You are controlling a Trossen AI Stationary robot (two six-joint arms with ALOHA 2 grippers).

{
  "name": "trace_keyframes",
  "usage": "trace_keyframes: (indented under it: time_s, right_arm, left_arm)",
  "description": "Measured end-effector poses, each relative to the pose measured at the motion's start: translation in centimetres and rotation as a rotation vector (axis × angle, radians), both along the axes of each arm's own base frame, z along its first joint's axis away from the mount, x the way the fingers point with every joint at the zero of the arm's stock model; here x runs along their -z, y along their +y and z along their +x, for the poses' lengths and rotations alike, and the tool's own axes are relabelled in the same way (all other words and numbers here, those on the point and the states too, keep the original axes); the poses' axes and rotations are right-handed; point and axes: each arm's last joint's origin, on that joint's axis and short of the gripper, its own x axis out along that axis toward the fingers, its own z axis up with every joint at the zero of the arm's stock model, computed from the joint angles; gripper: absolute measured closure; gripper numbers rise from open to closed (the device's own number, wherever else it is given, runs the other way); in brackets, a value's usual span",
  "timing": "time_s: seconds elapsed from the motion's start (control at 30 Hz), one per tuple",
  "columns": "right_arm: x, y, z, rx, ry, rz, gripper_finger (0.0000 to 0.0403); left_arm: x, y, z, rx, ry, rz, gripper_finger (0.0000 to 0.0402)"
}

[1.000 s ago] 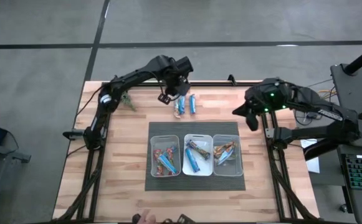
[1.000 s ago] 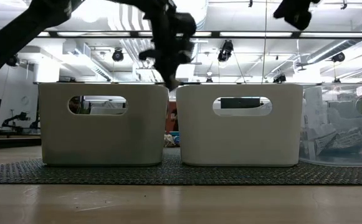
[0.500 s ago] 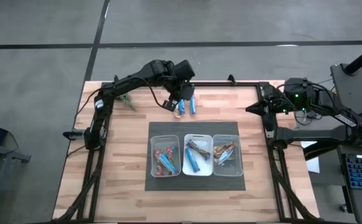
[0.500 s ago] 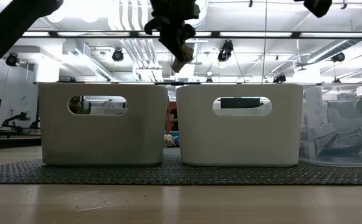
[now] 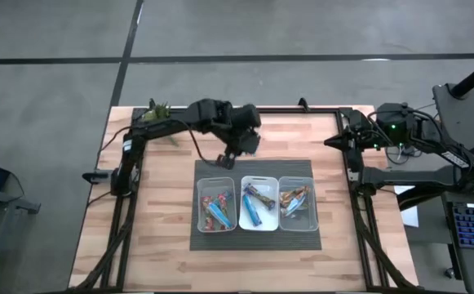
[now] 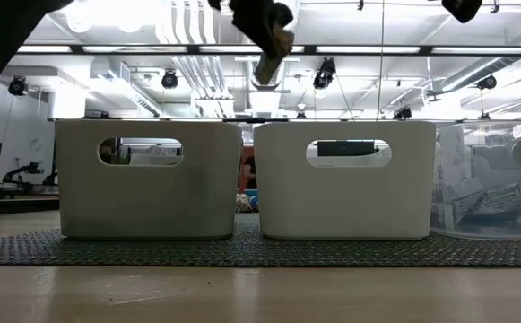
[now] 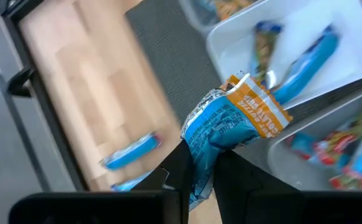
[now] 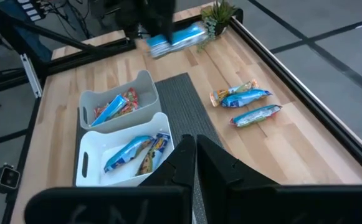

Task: Pick and place Granola Bars by type
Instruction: Put the orange granola bar into the transparent bin

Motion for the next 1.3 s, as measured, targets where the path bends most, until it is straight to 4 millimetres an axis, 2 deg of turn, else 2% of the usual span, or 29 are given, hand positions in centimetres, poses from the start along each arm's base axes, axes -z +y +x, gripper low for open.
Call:
trace_keyframes:
  time_s: [0.27, 0.43, 0.67, 1.0, 1.13, 1.3]
  right_arm:
    - [0.0, 0.0, 0.0, 0.007, 0.000, -0.002, 0.0394]
    - [0.0, -0.1, 0.0, 0.027, 0.002, -0.006, 0.0394]
    - [0.0, -0.1, 0.0, 0.028, 0.001, -0.003, 0.0394]
    - [0.0, -0.1, -0.1, 0.026, 0.000, -0.006, 0.0394]
    - [0.0, -0.1, -0.1, 0.026, -0.001, -0.006, 0.0394]
    - [0.0, -0.1, -0.1, 0.024, 0.000, -0.010, 0.0394]
  left_arm:
    - [-0.1, -5.3, 0.7, 0.051, -0.040, -0.060, 0.0365]
    - [-0.3, -7.3, 1.1, 0.077, -0.086, -0.086, 0.0365]
    - [-0.7, -7.7, 1.6, 0.067, -0.162, -0.103, 0.0365]
    - [-2.3, -8.1, 4.9, 0.077, -0.550, -0.271, 0.0365]
    - [-2.0, -8.2, 6.0, 0.043, -0.651, -0.336, 0.0365]
    - [-1.5, -8.2, 6.4, 0.030, -0.674, -0.381, 0.0365]
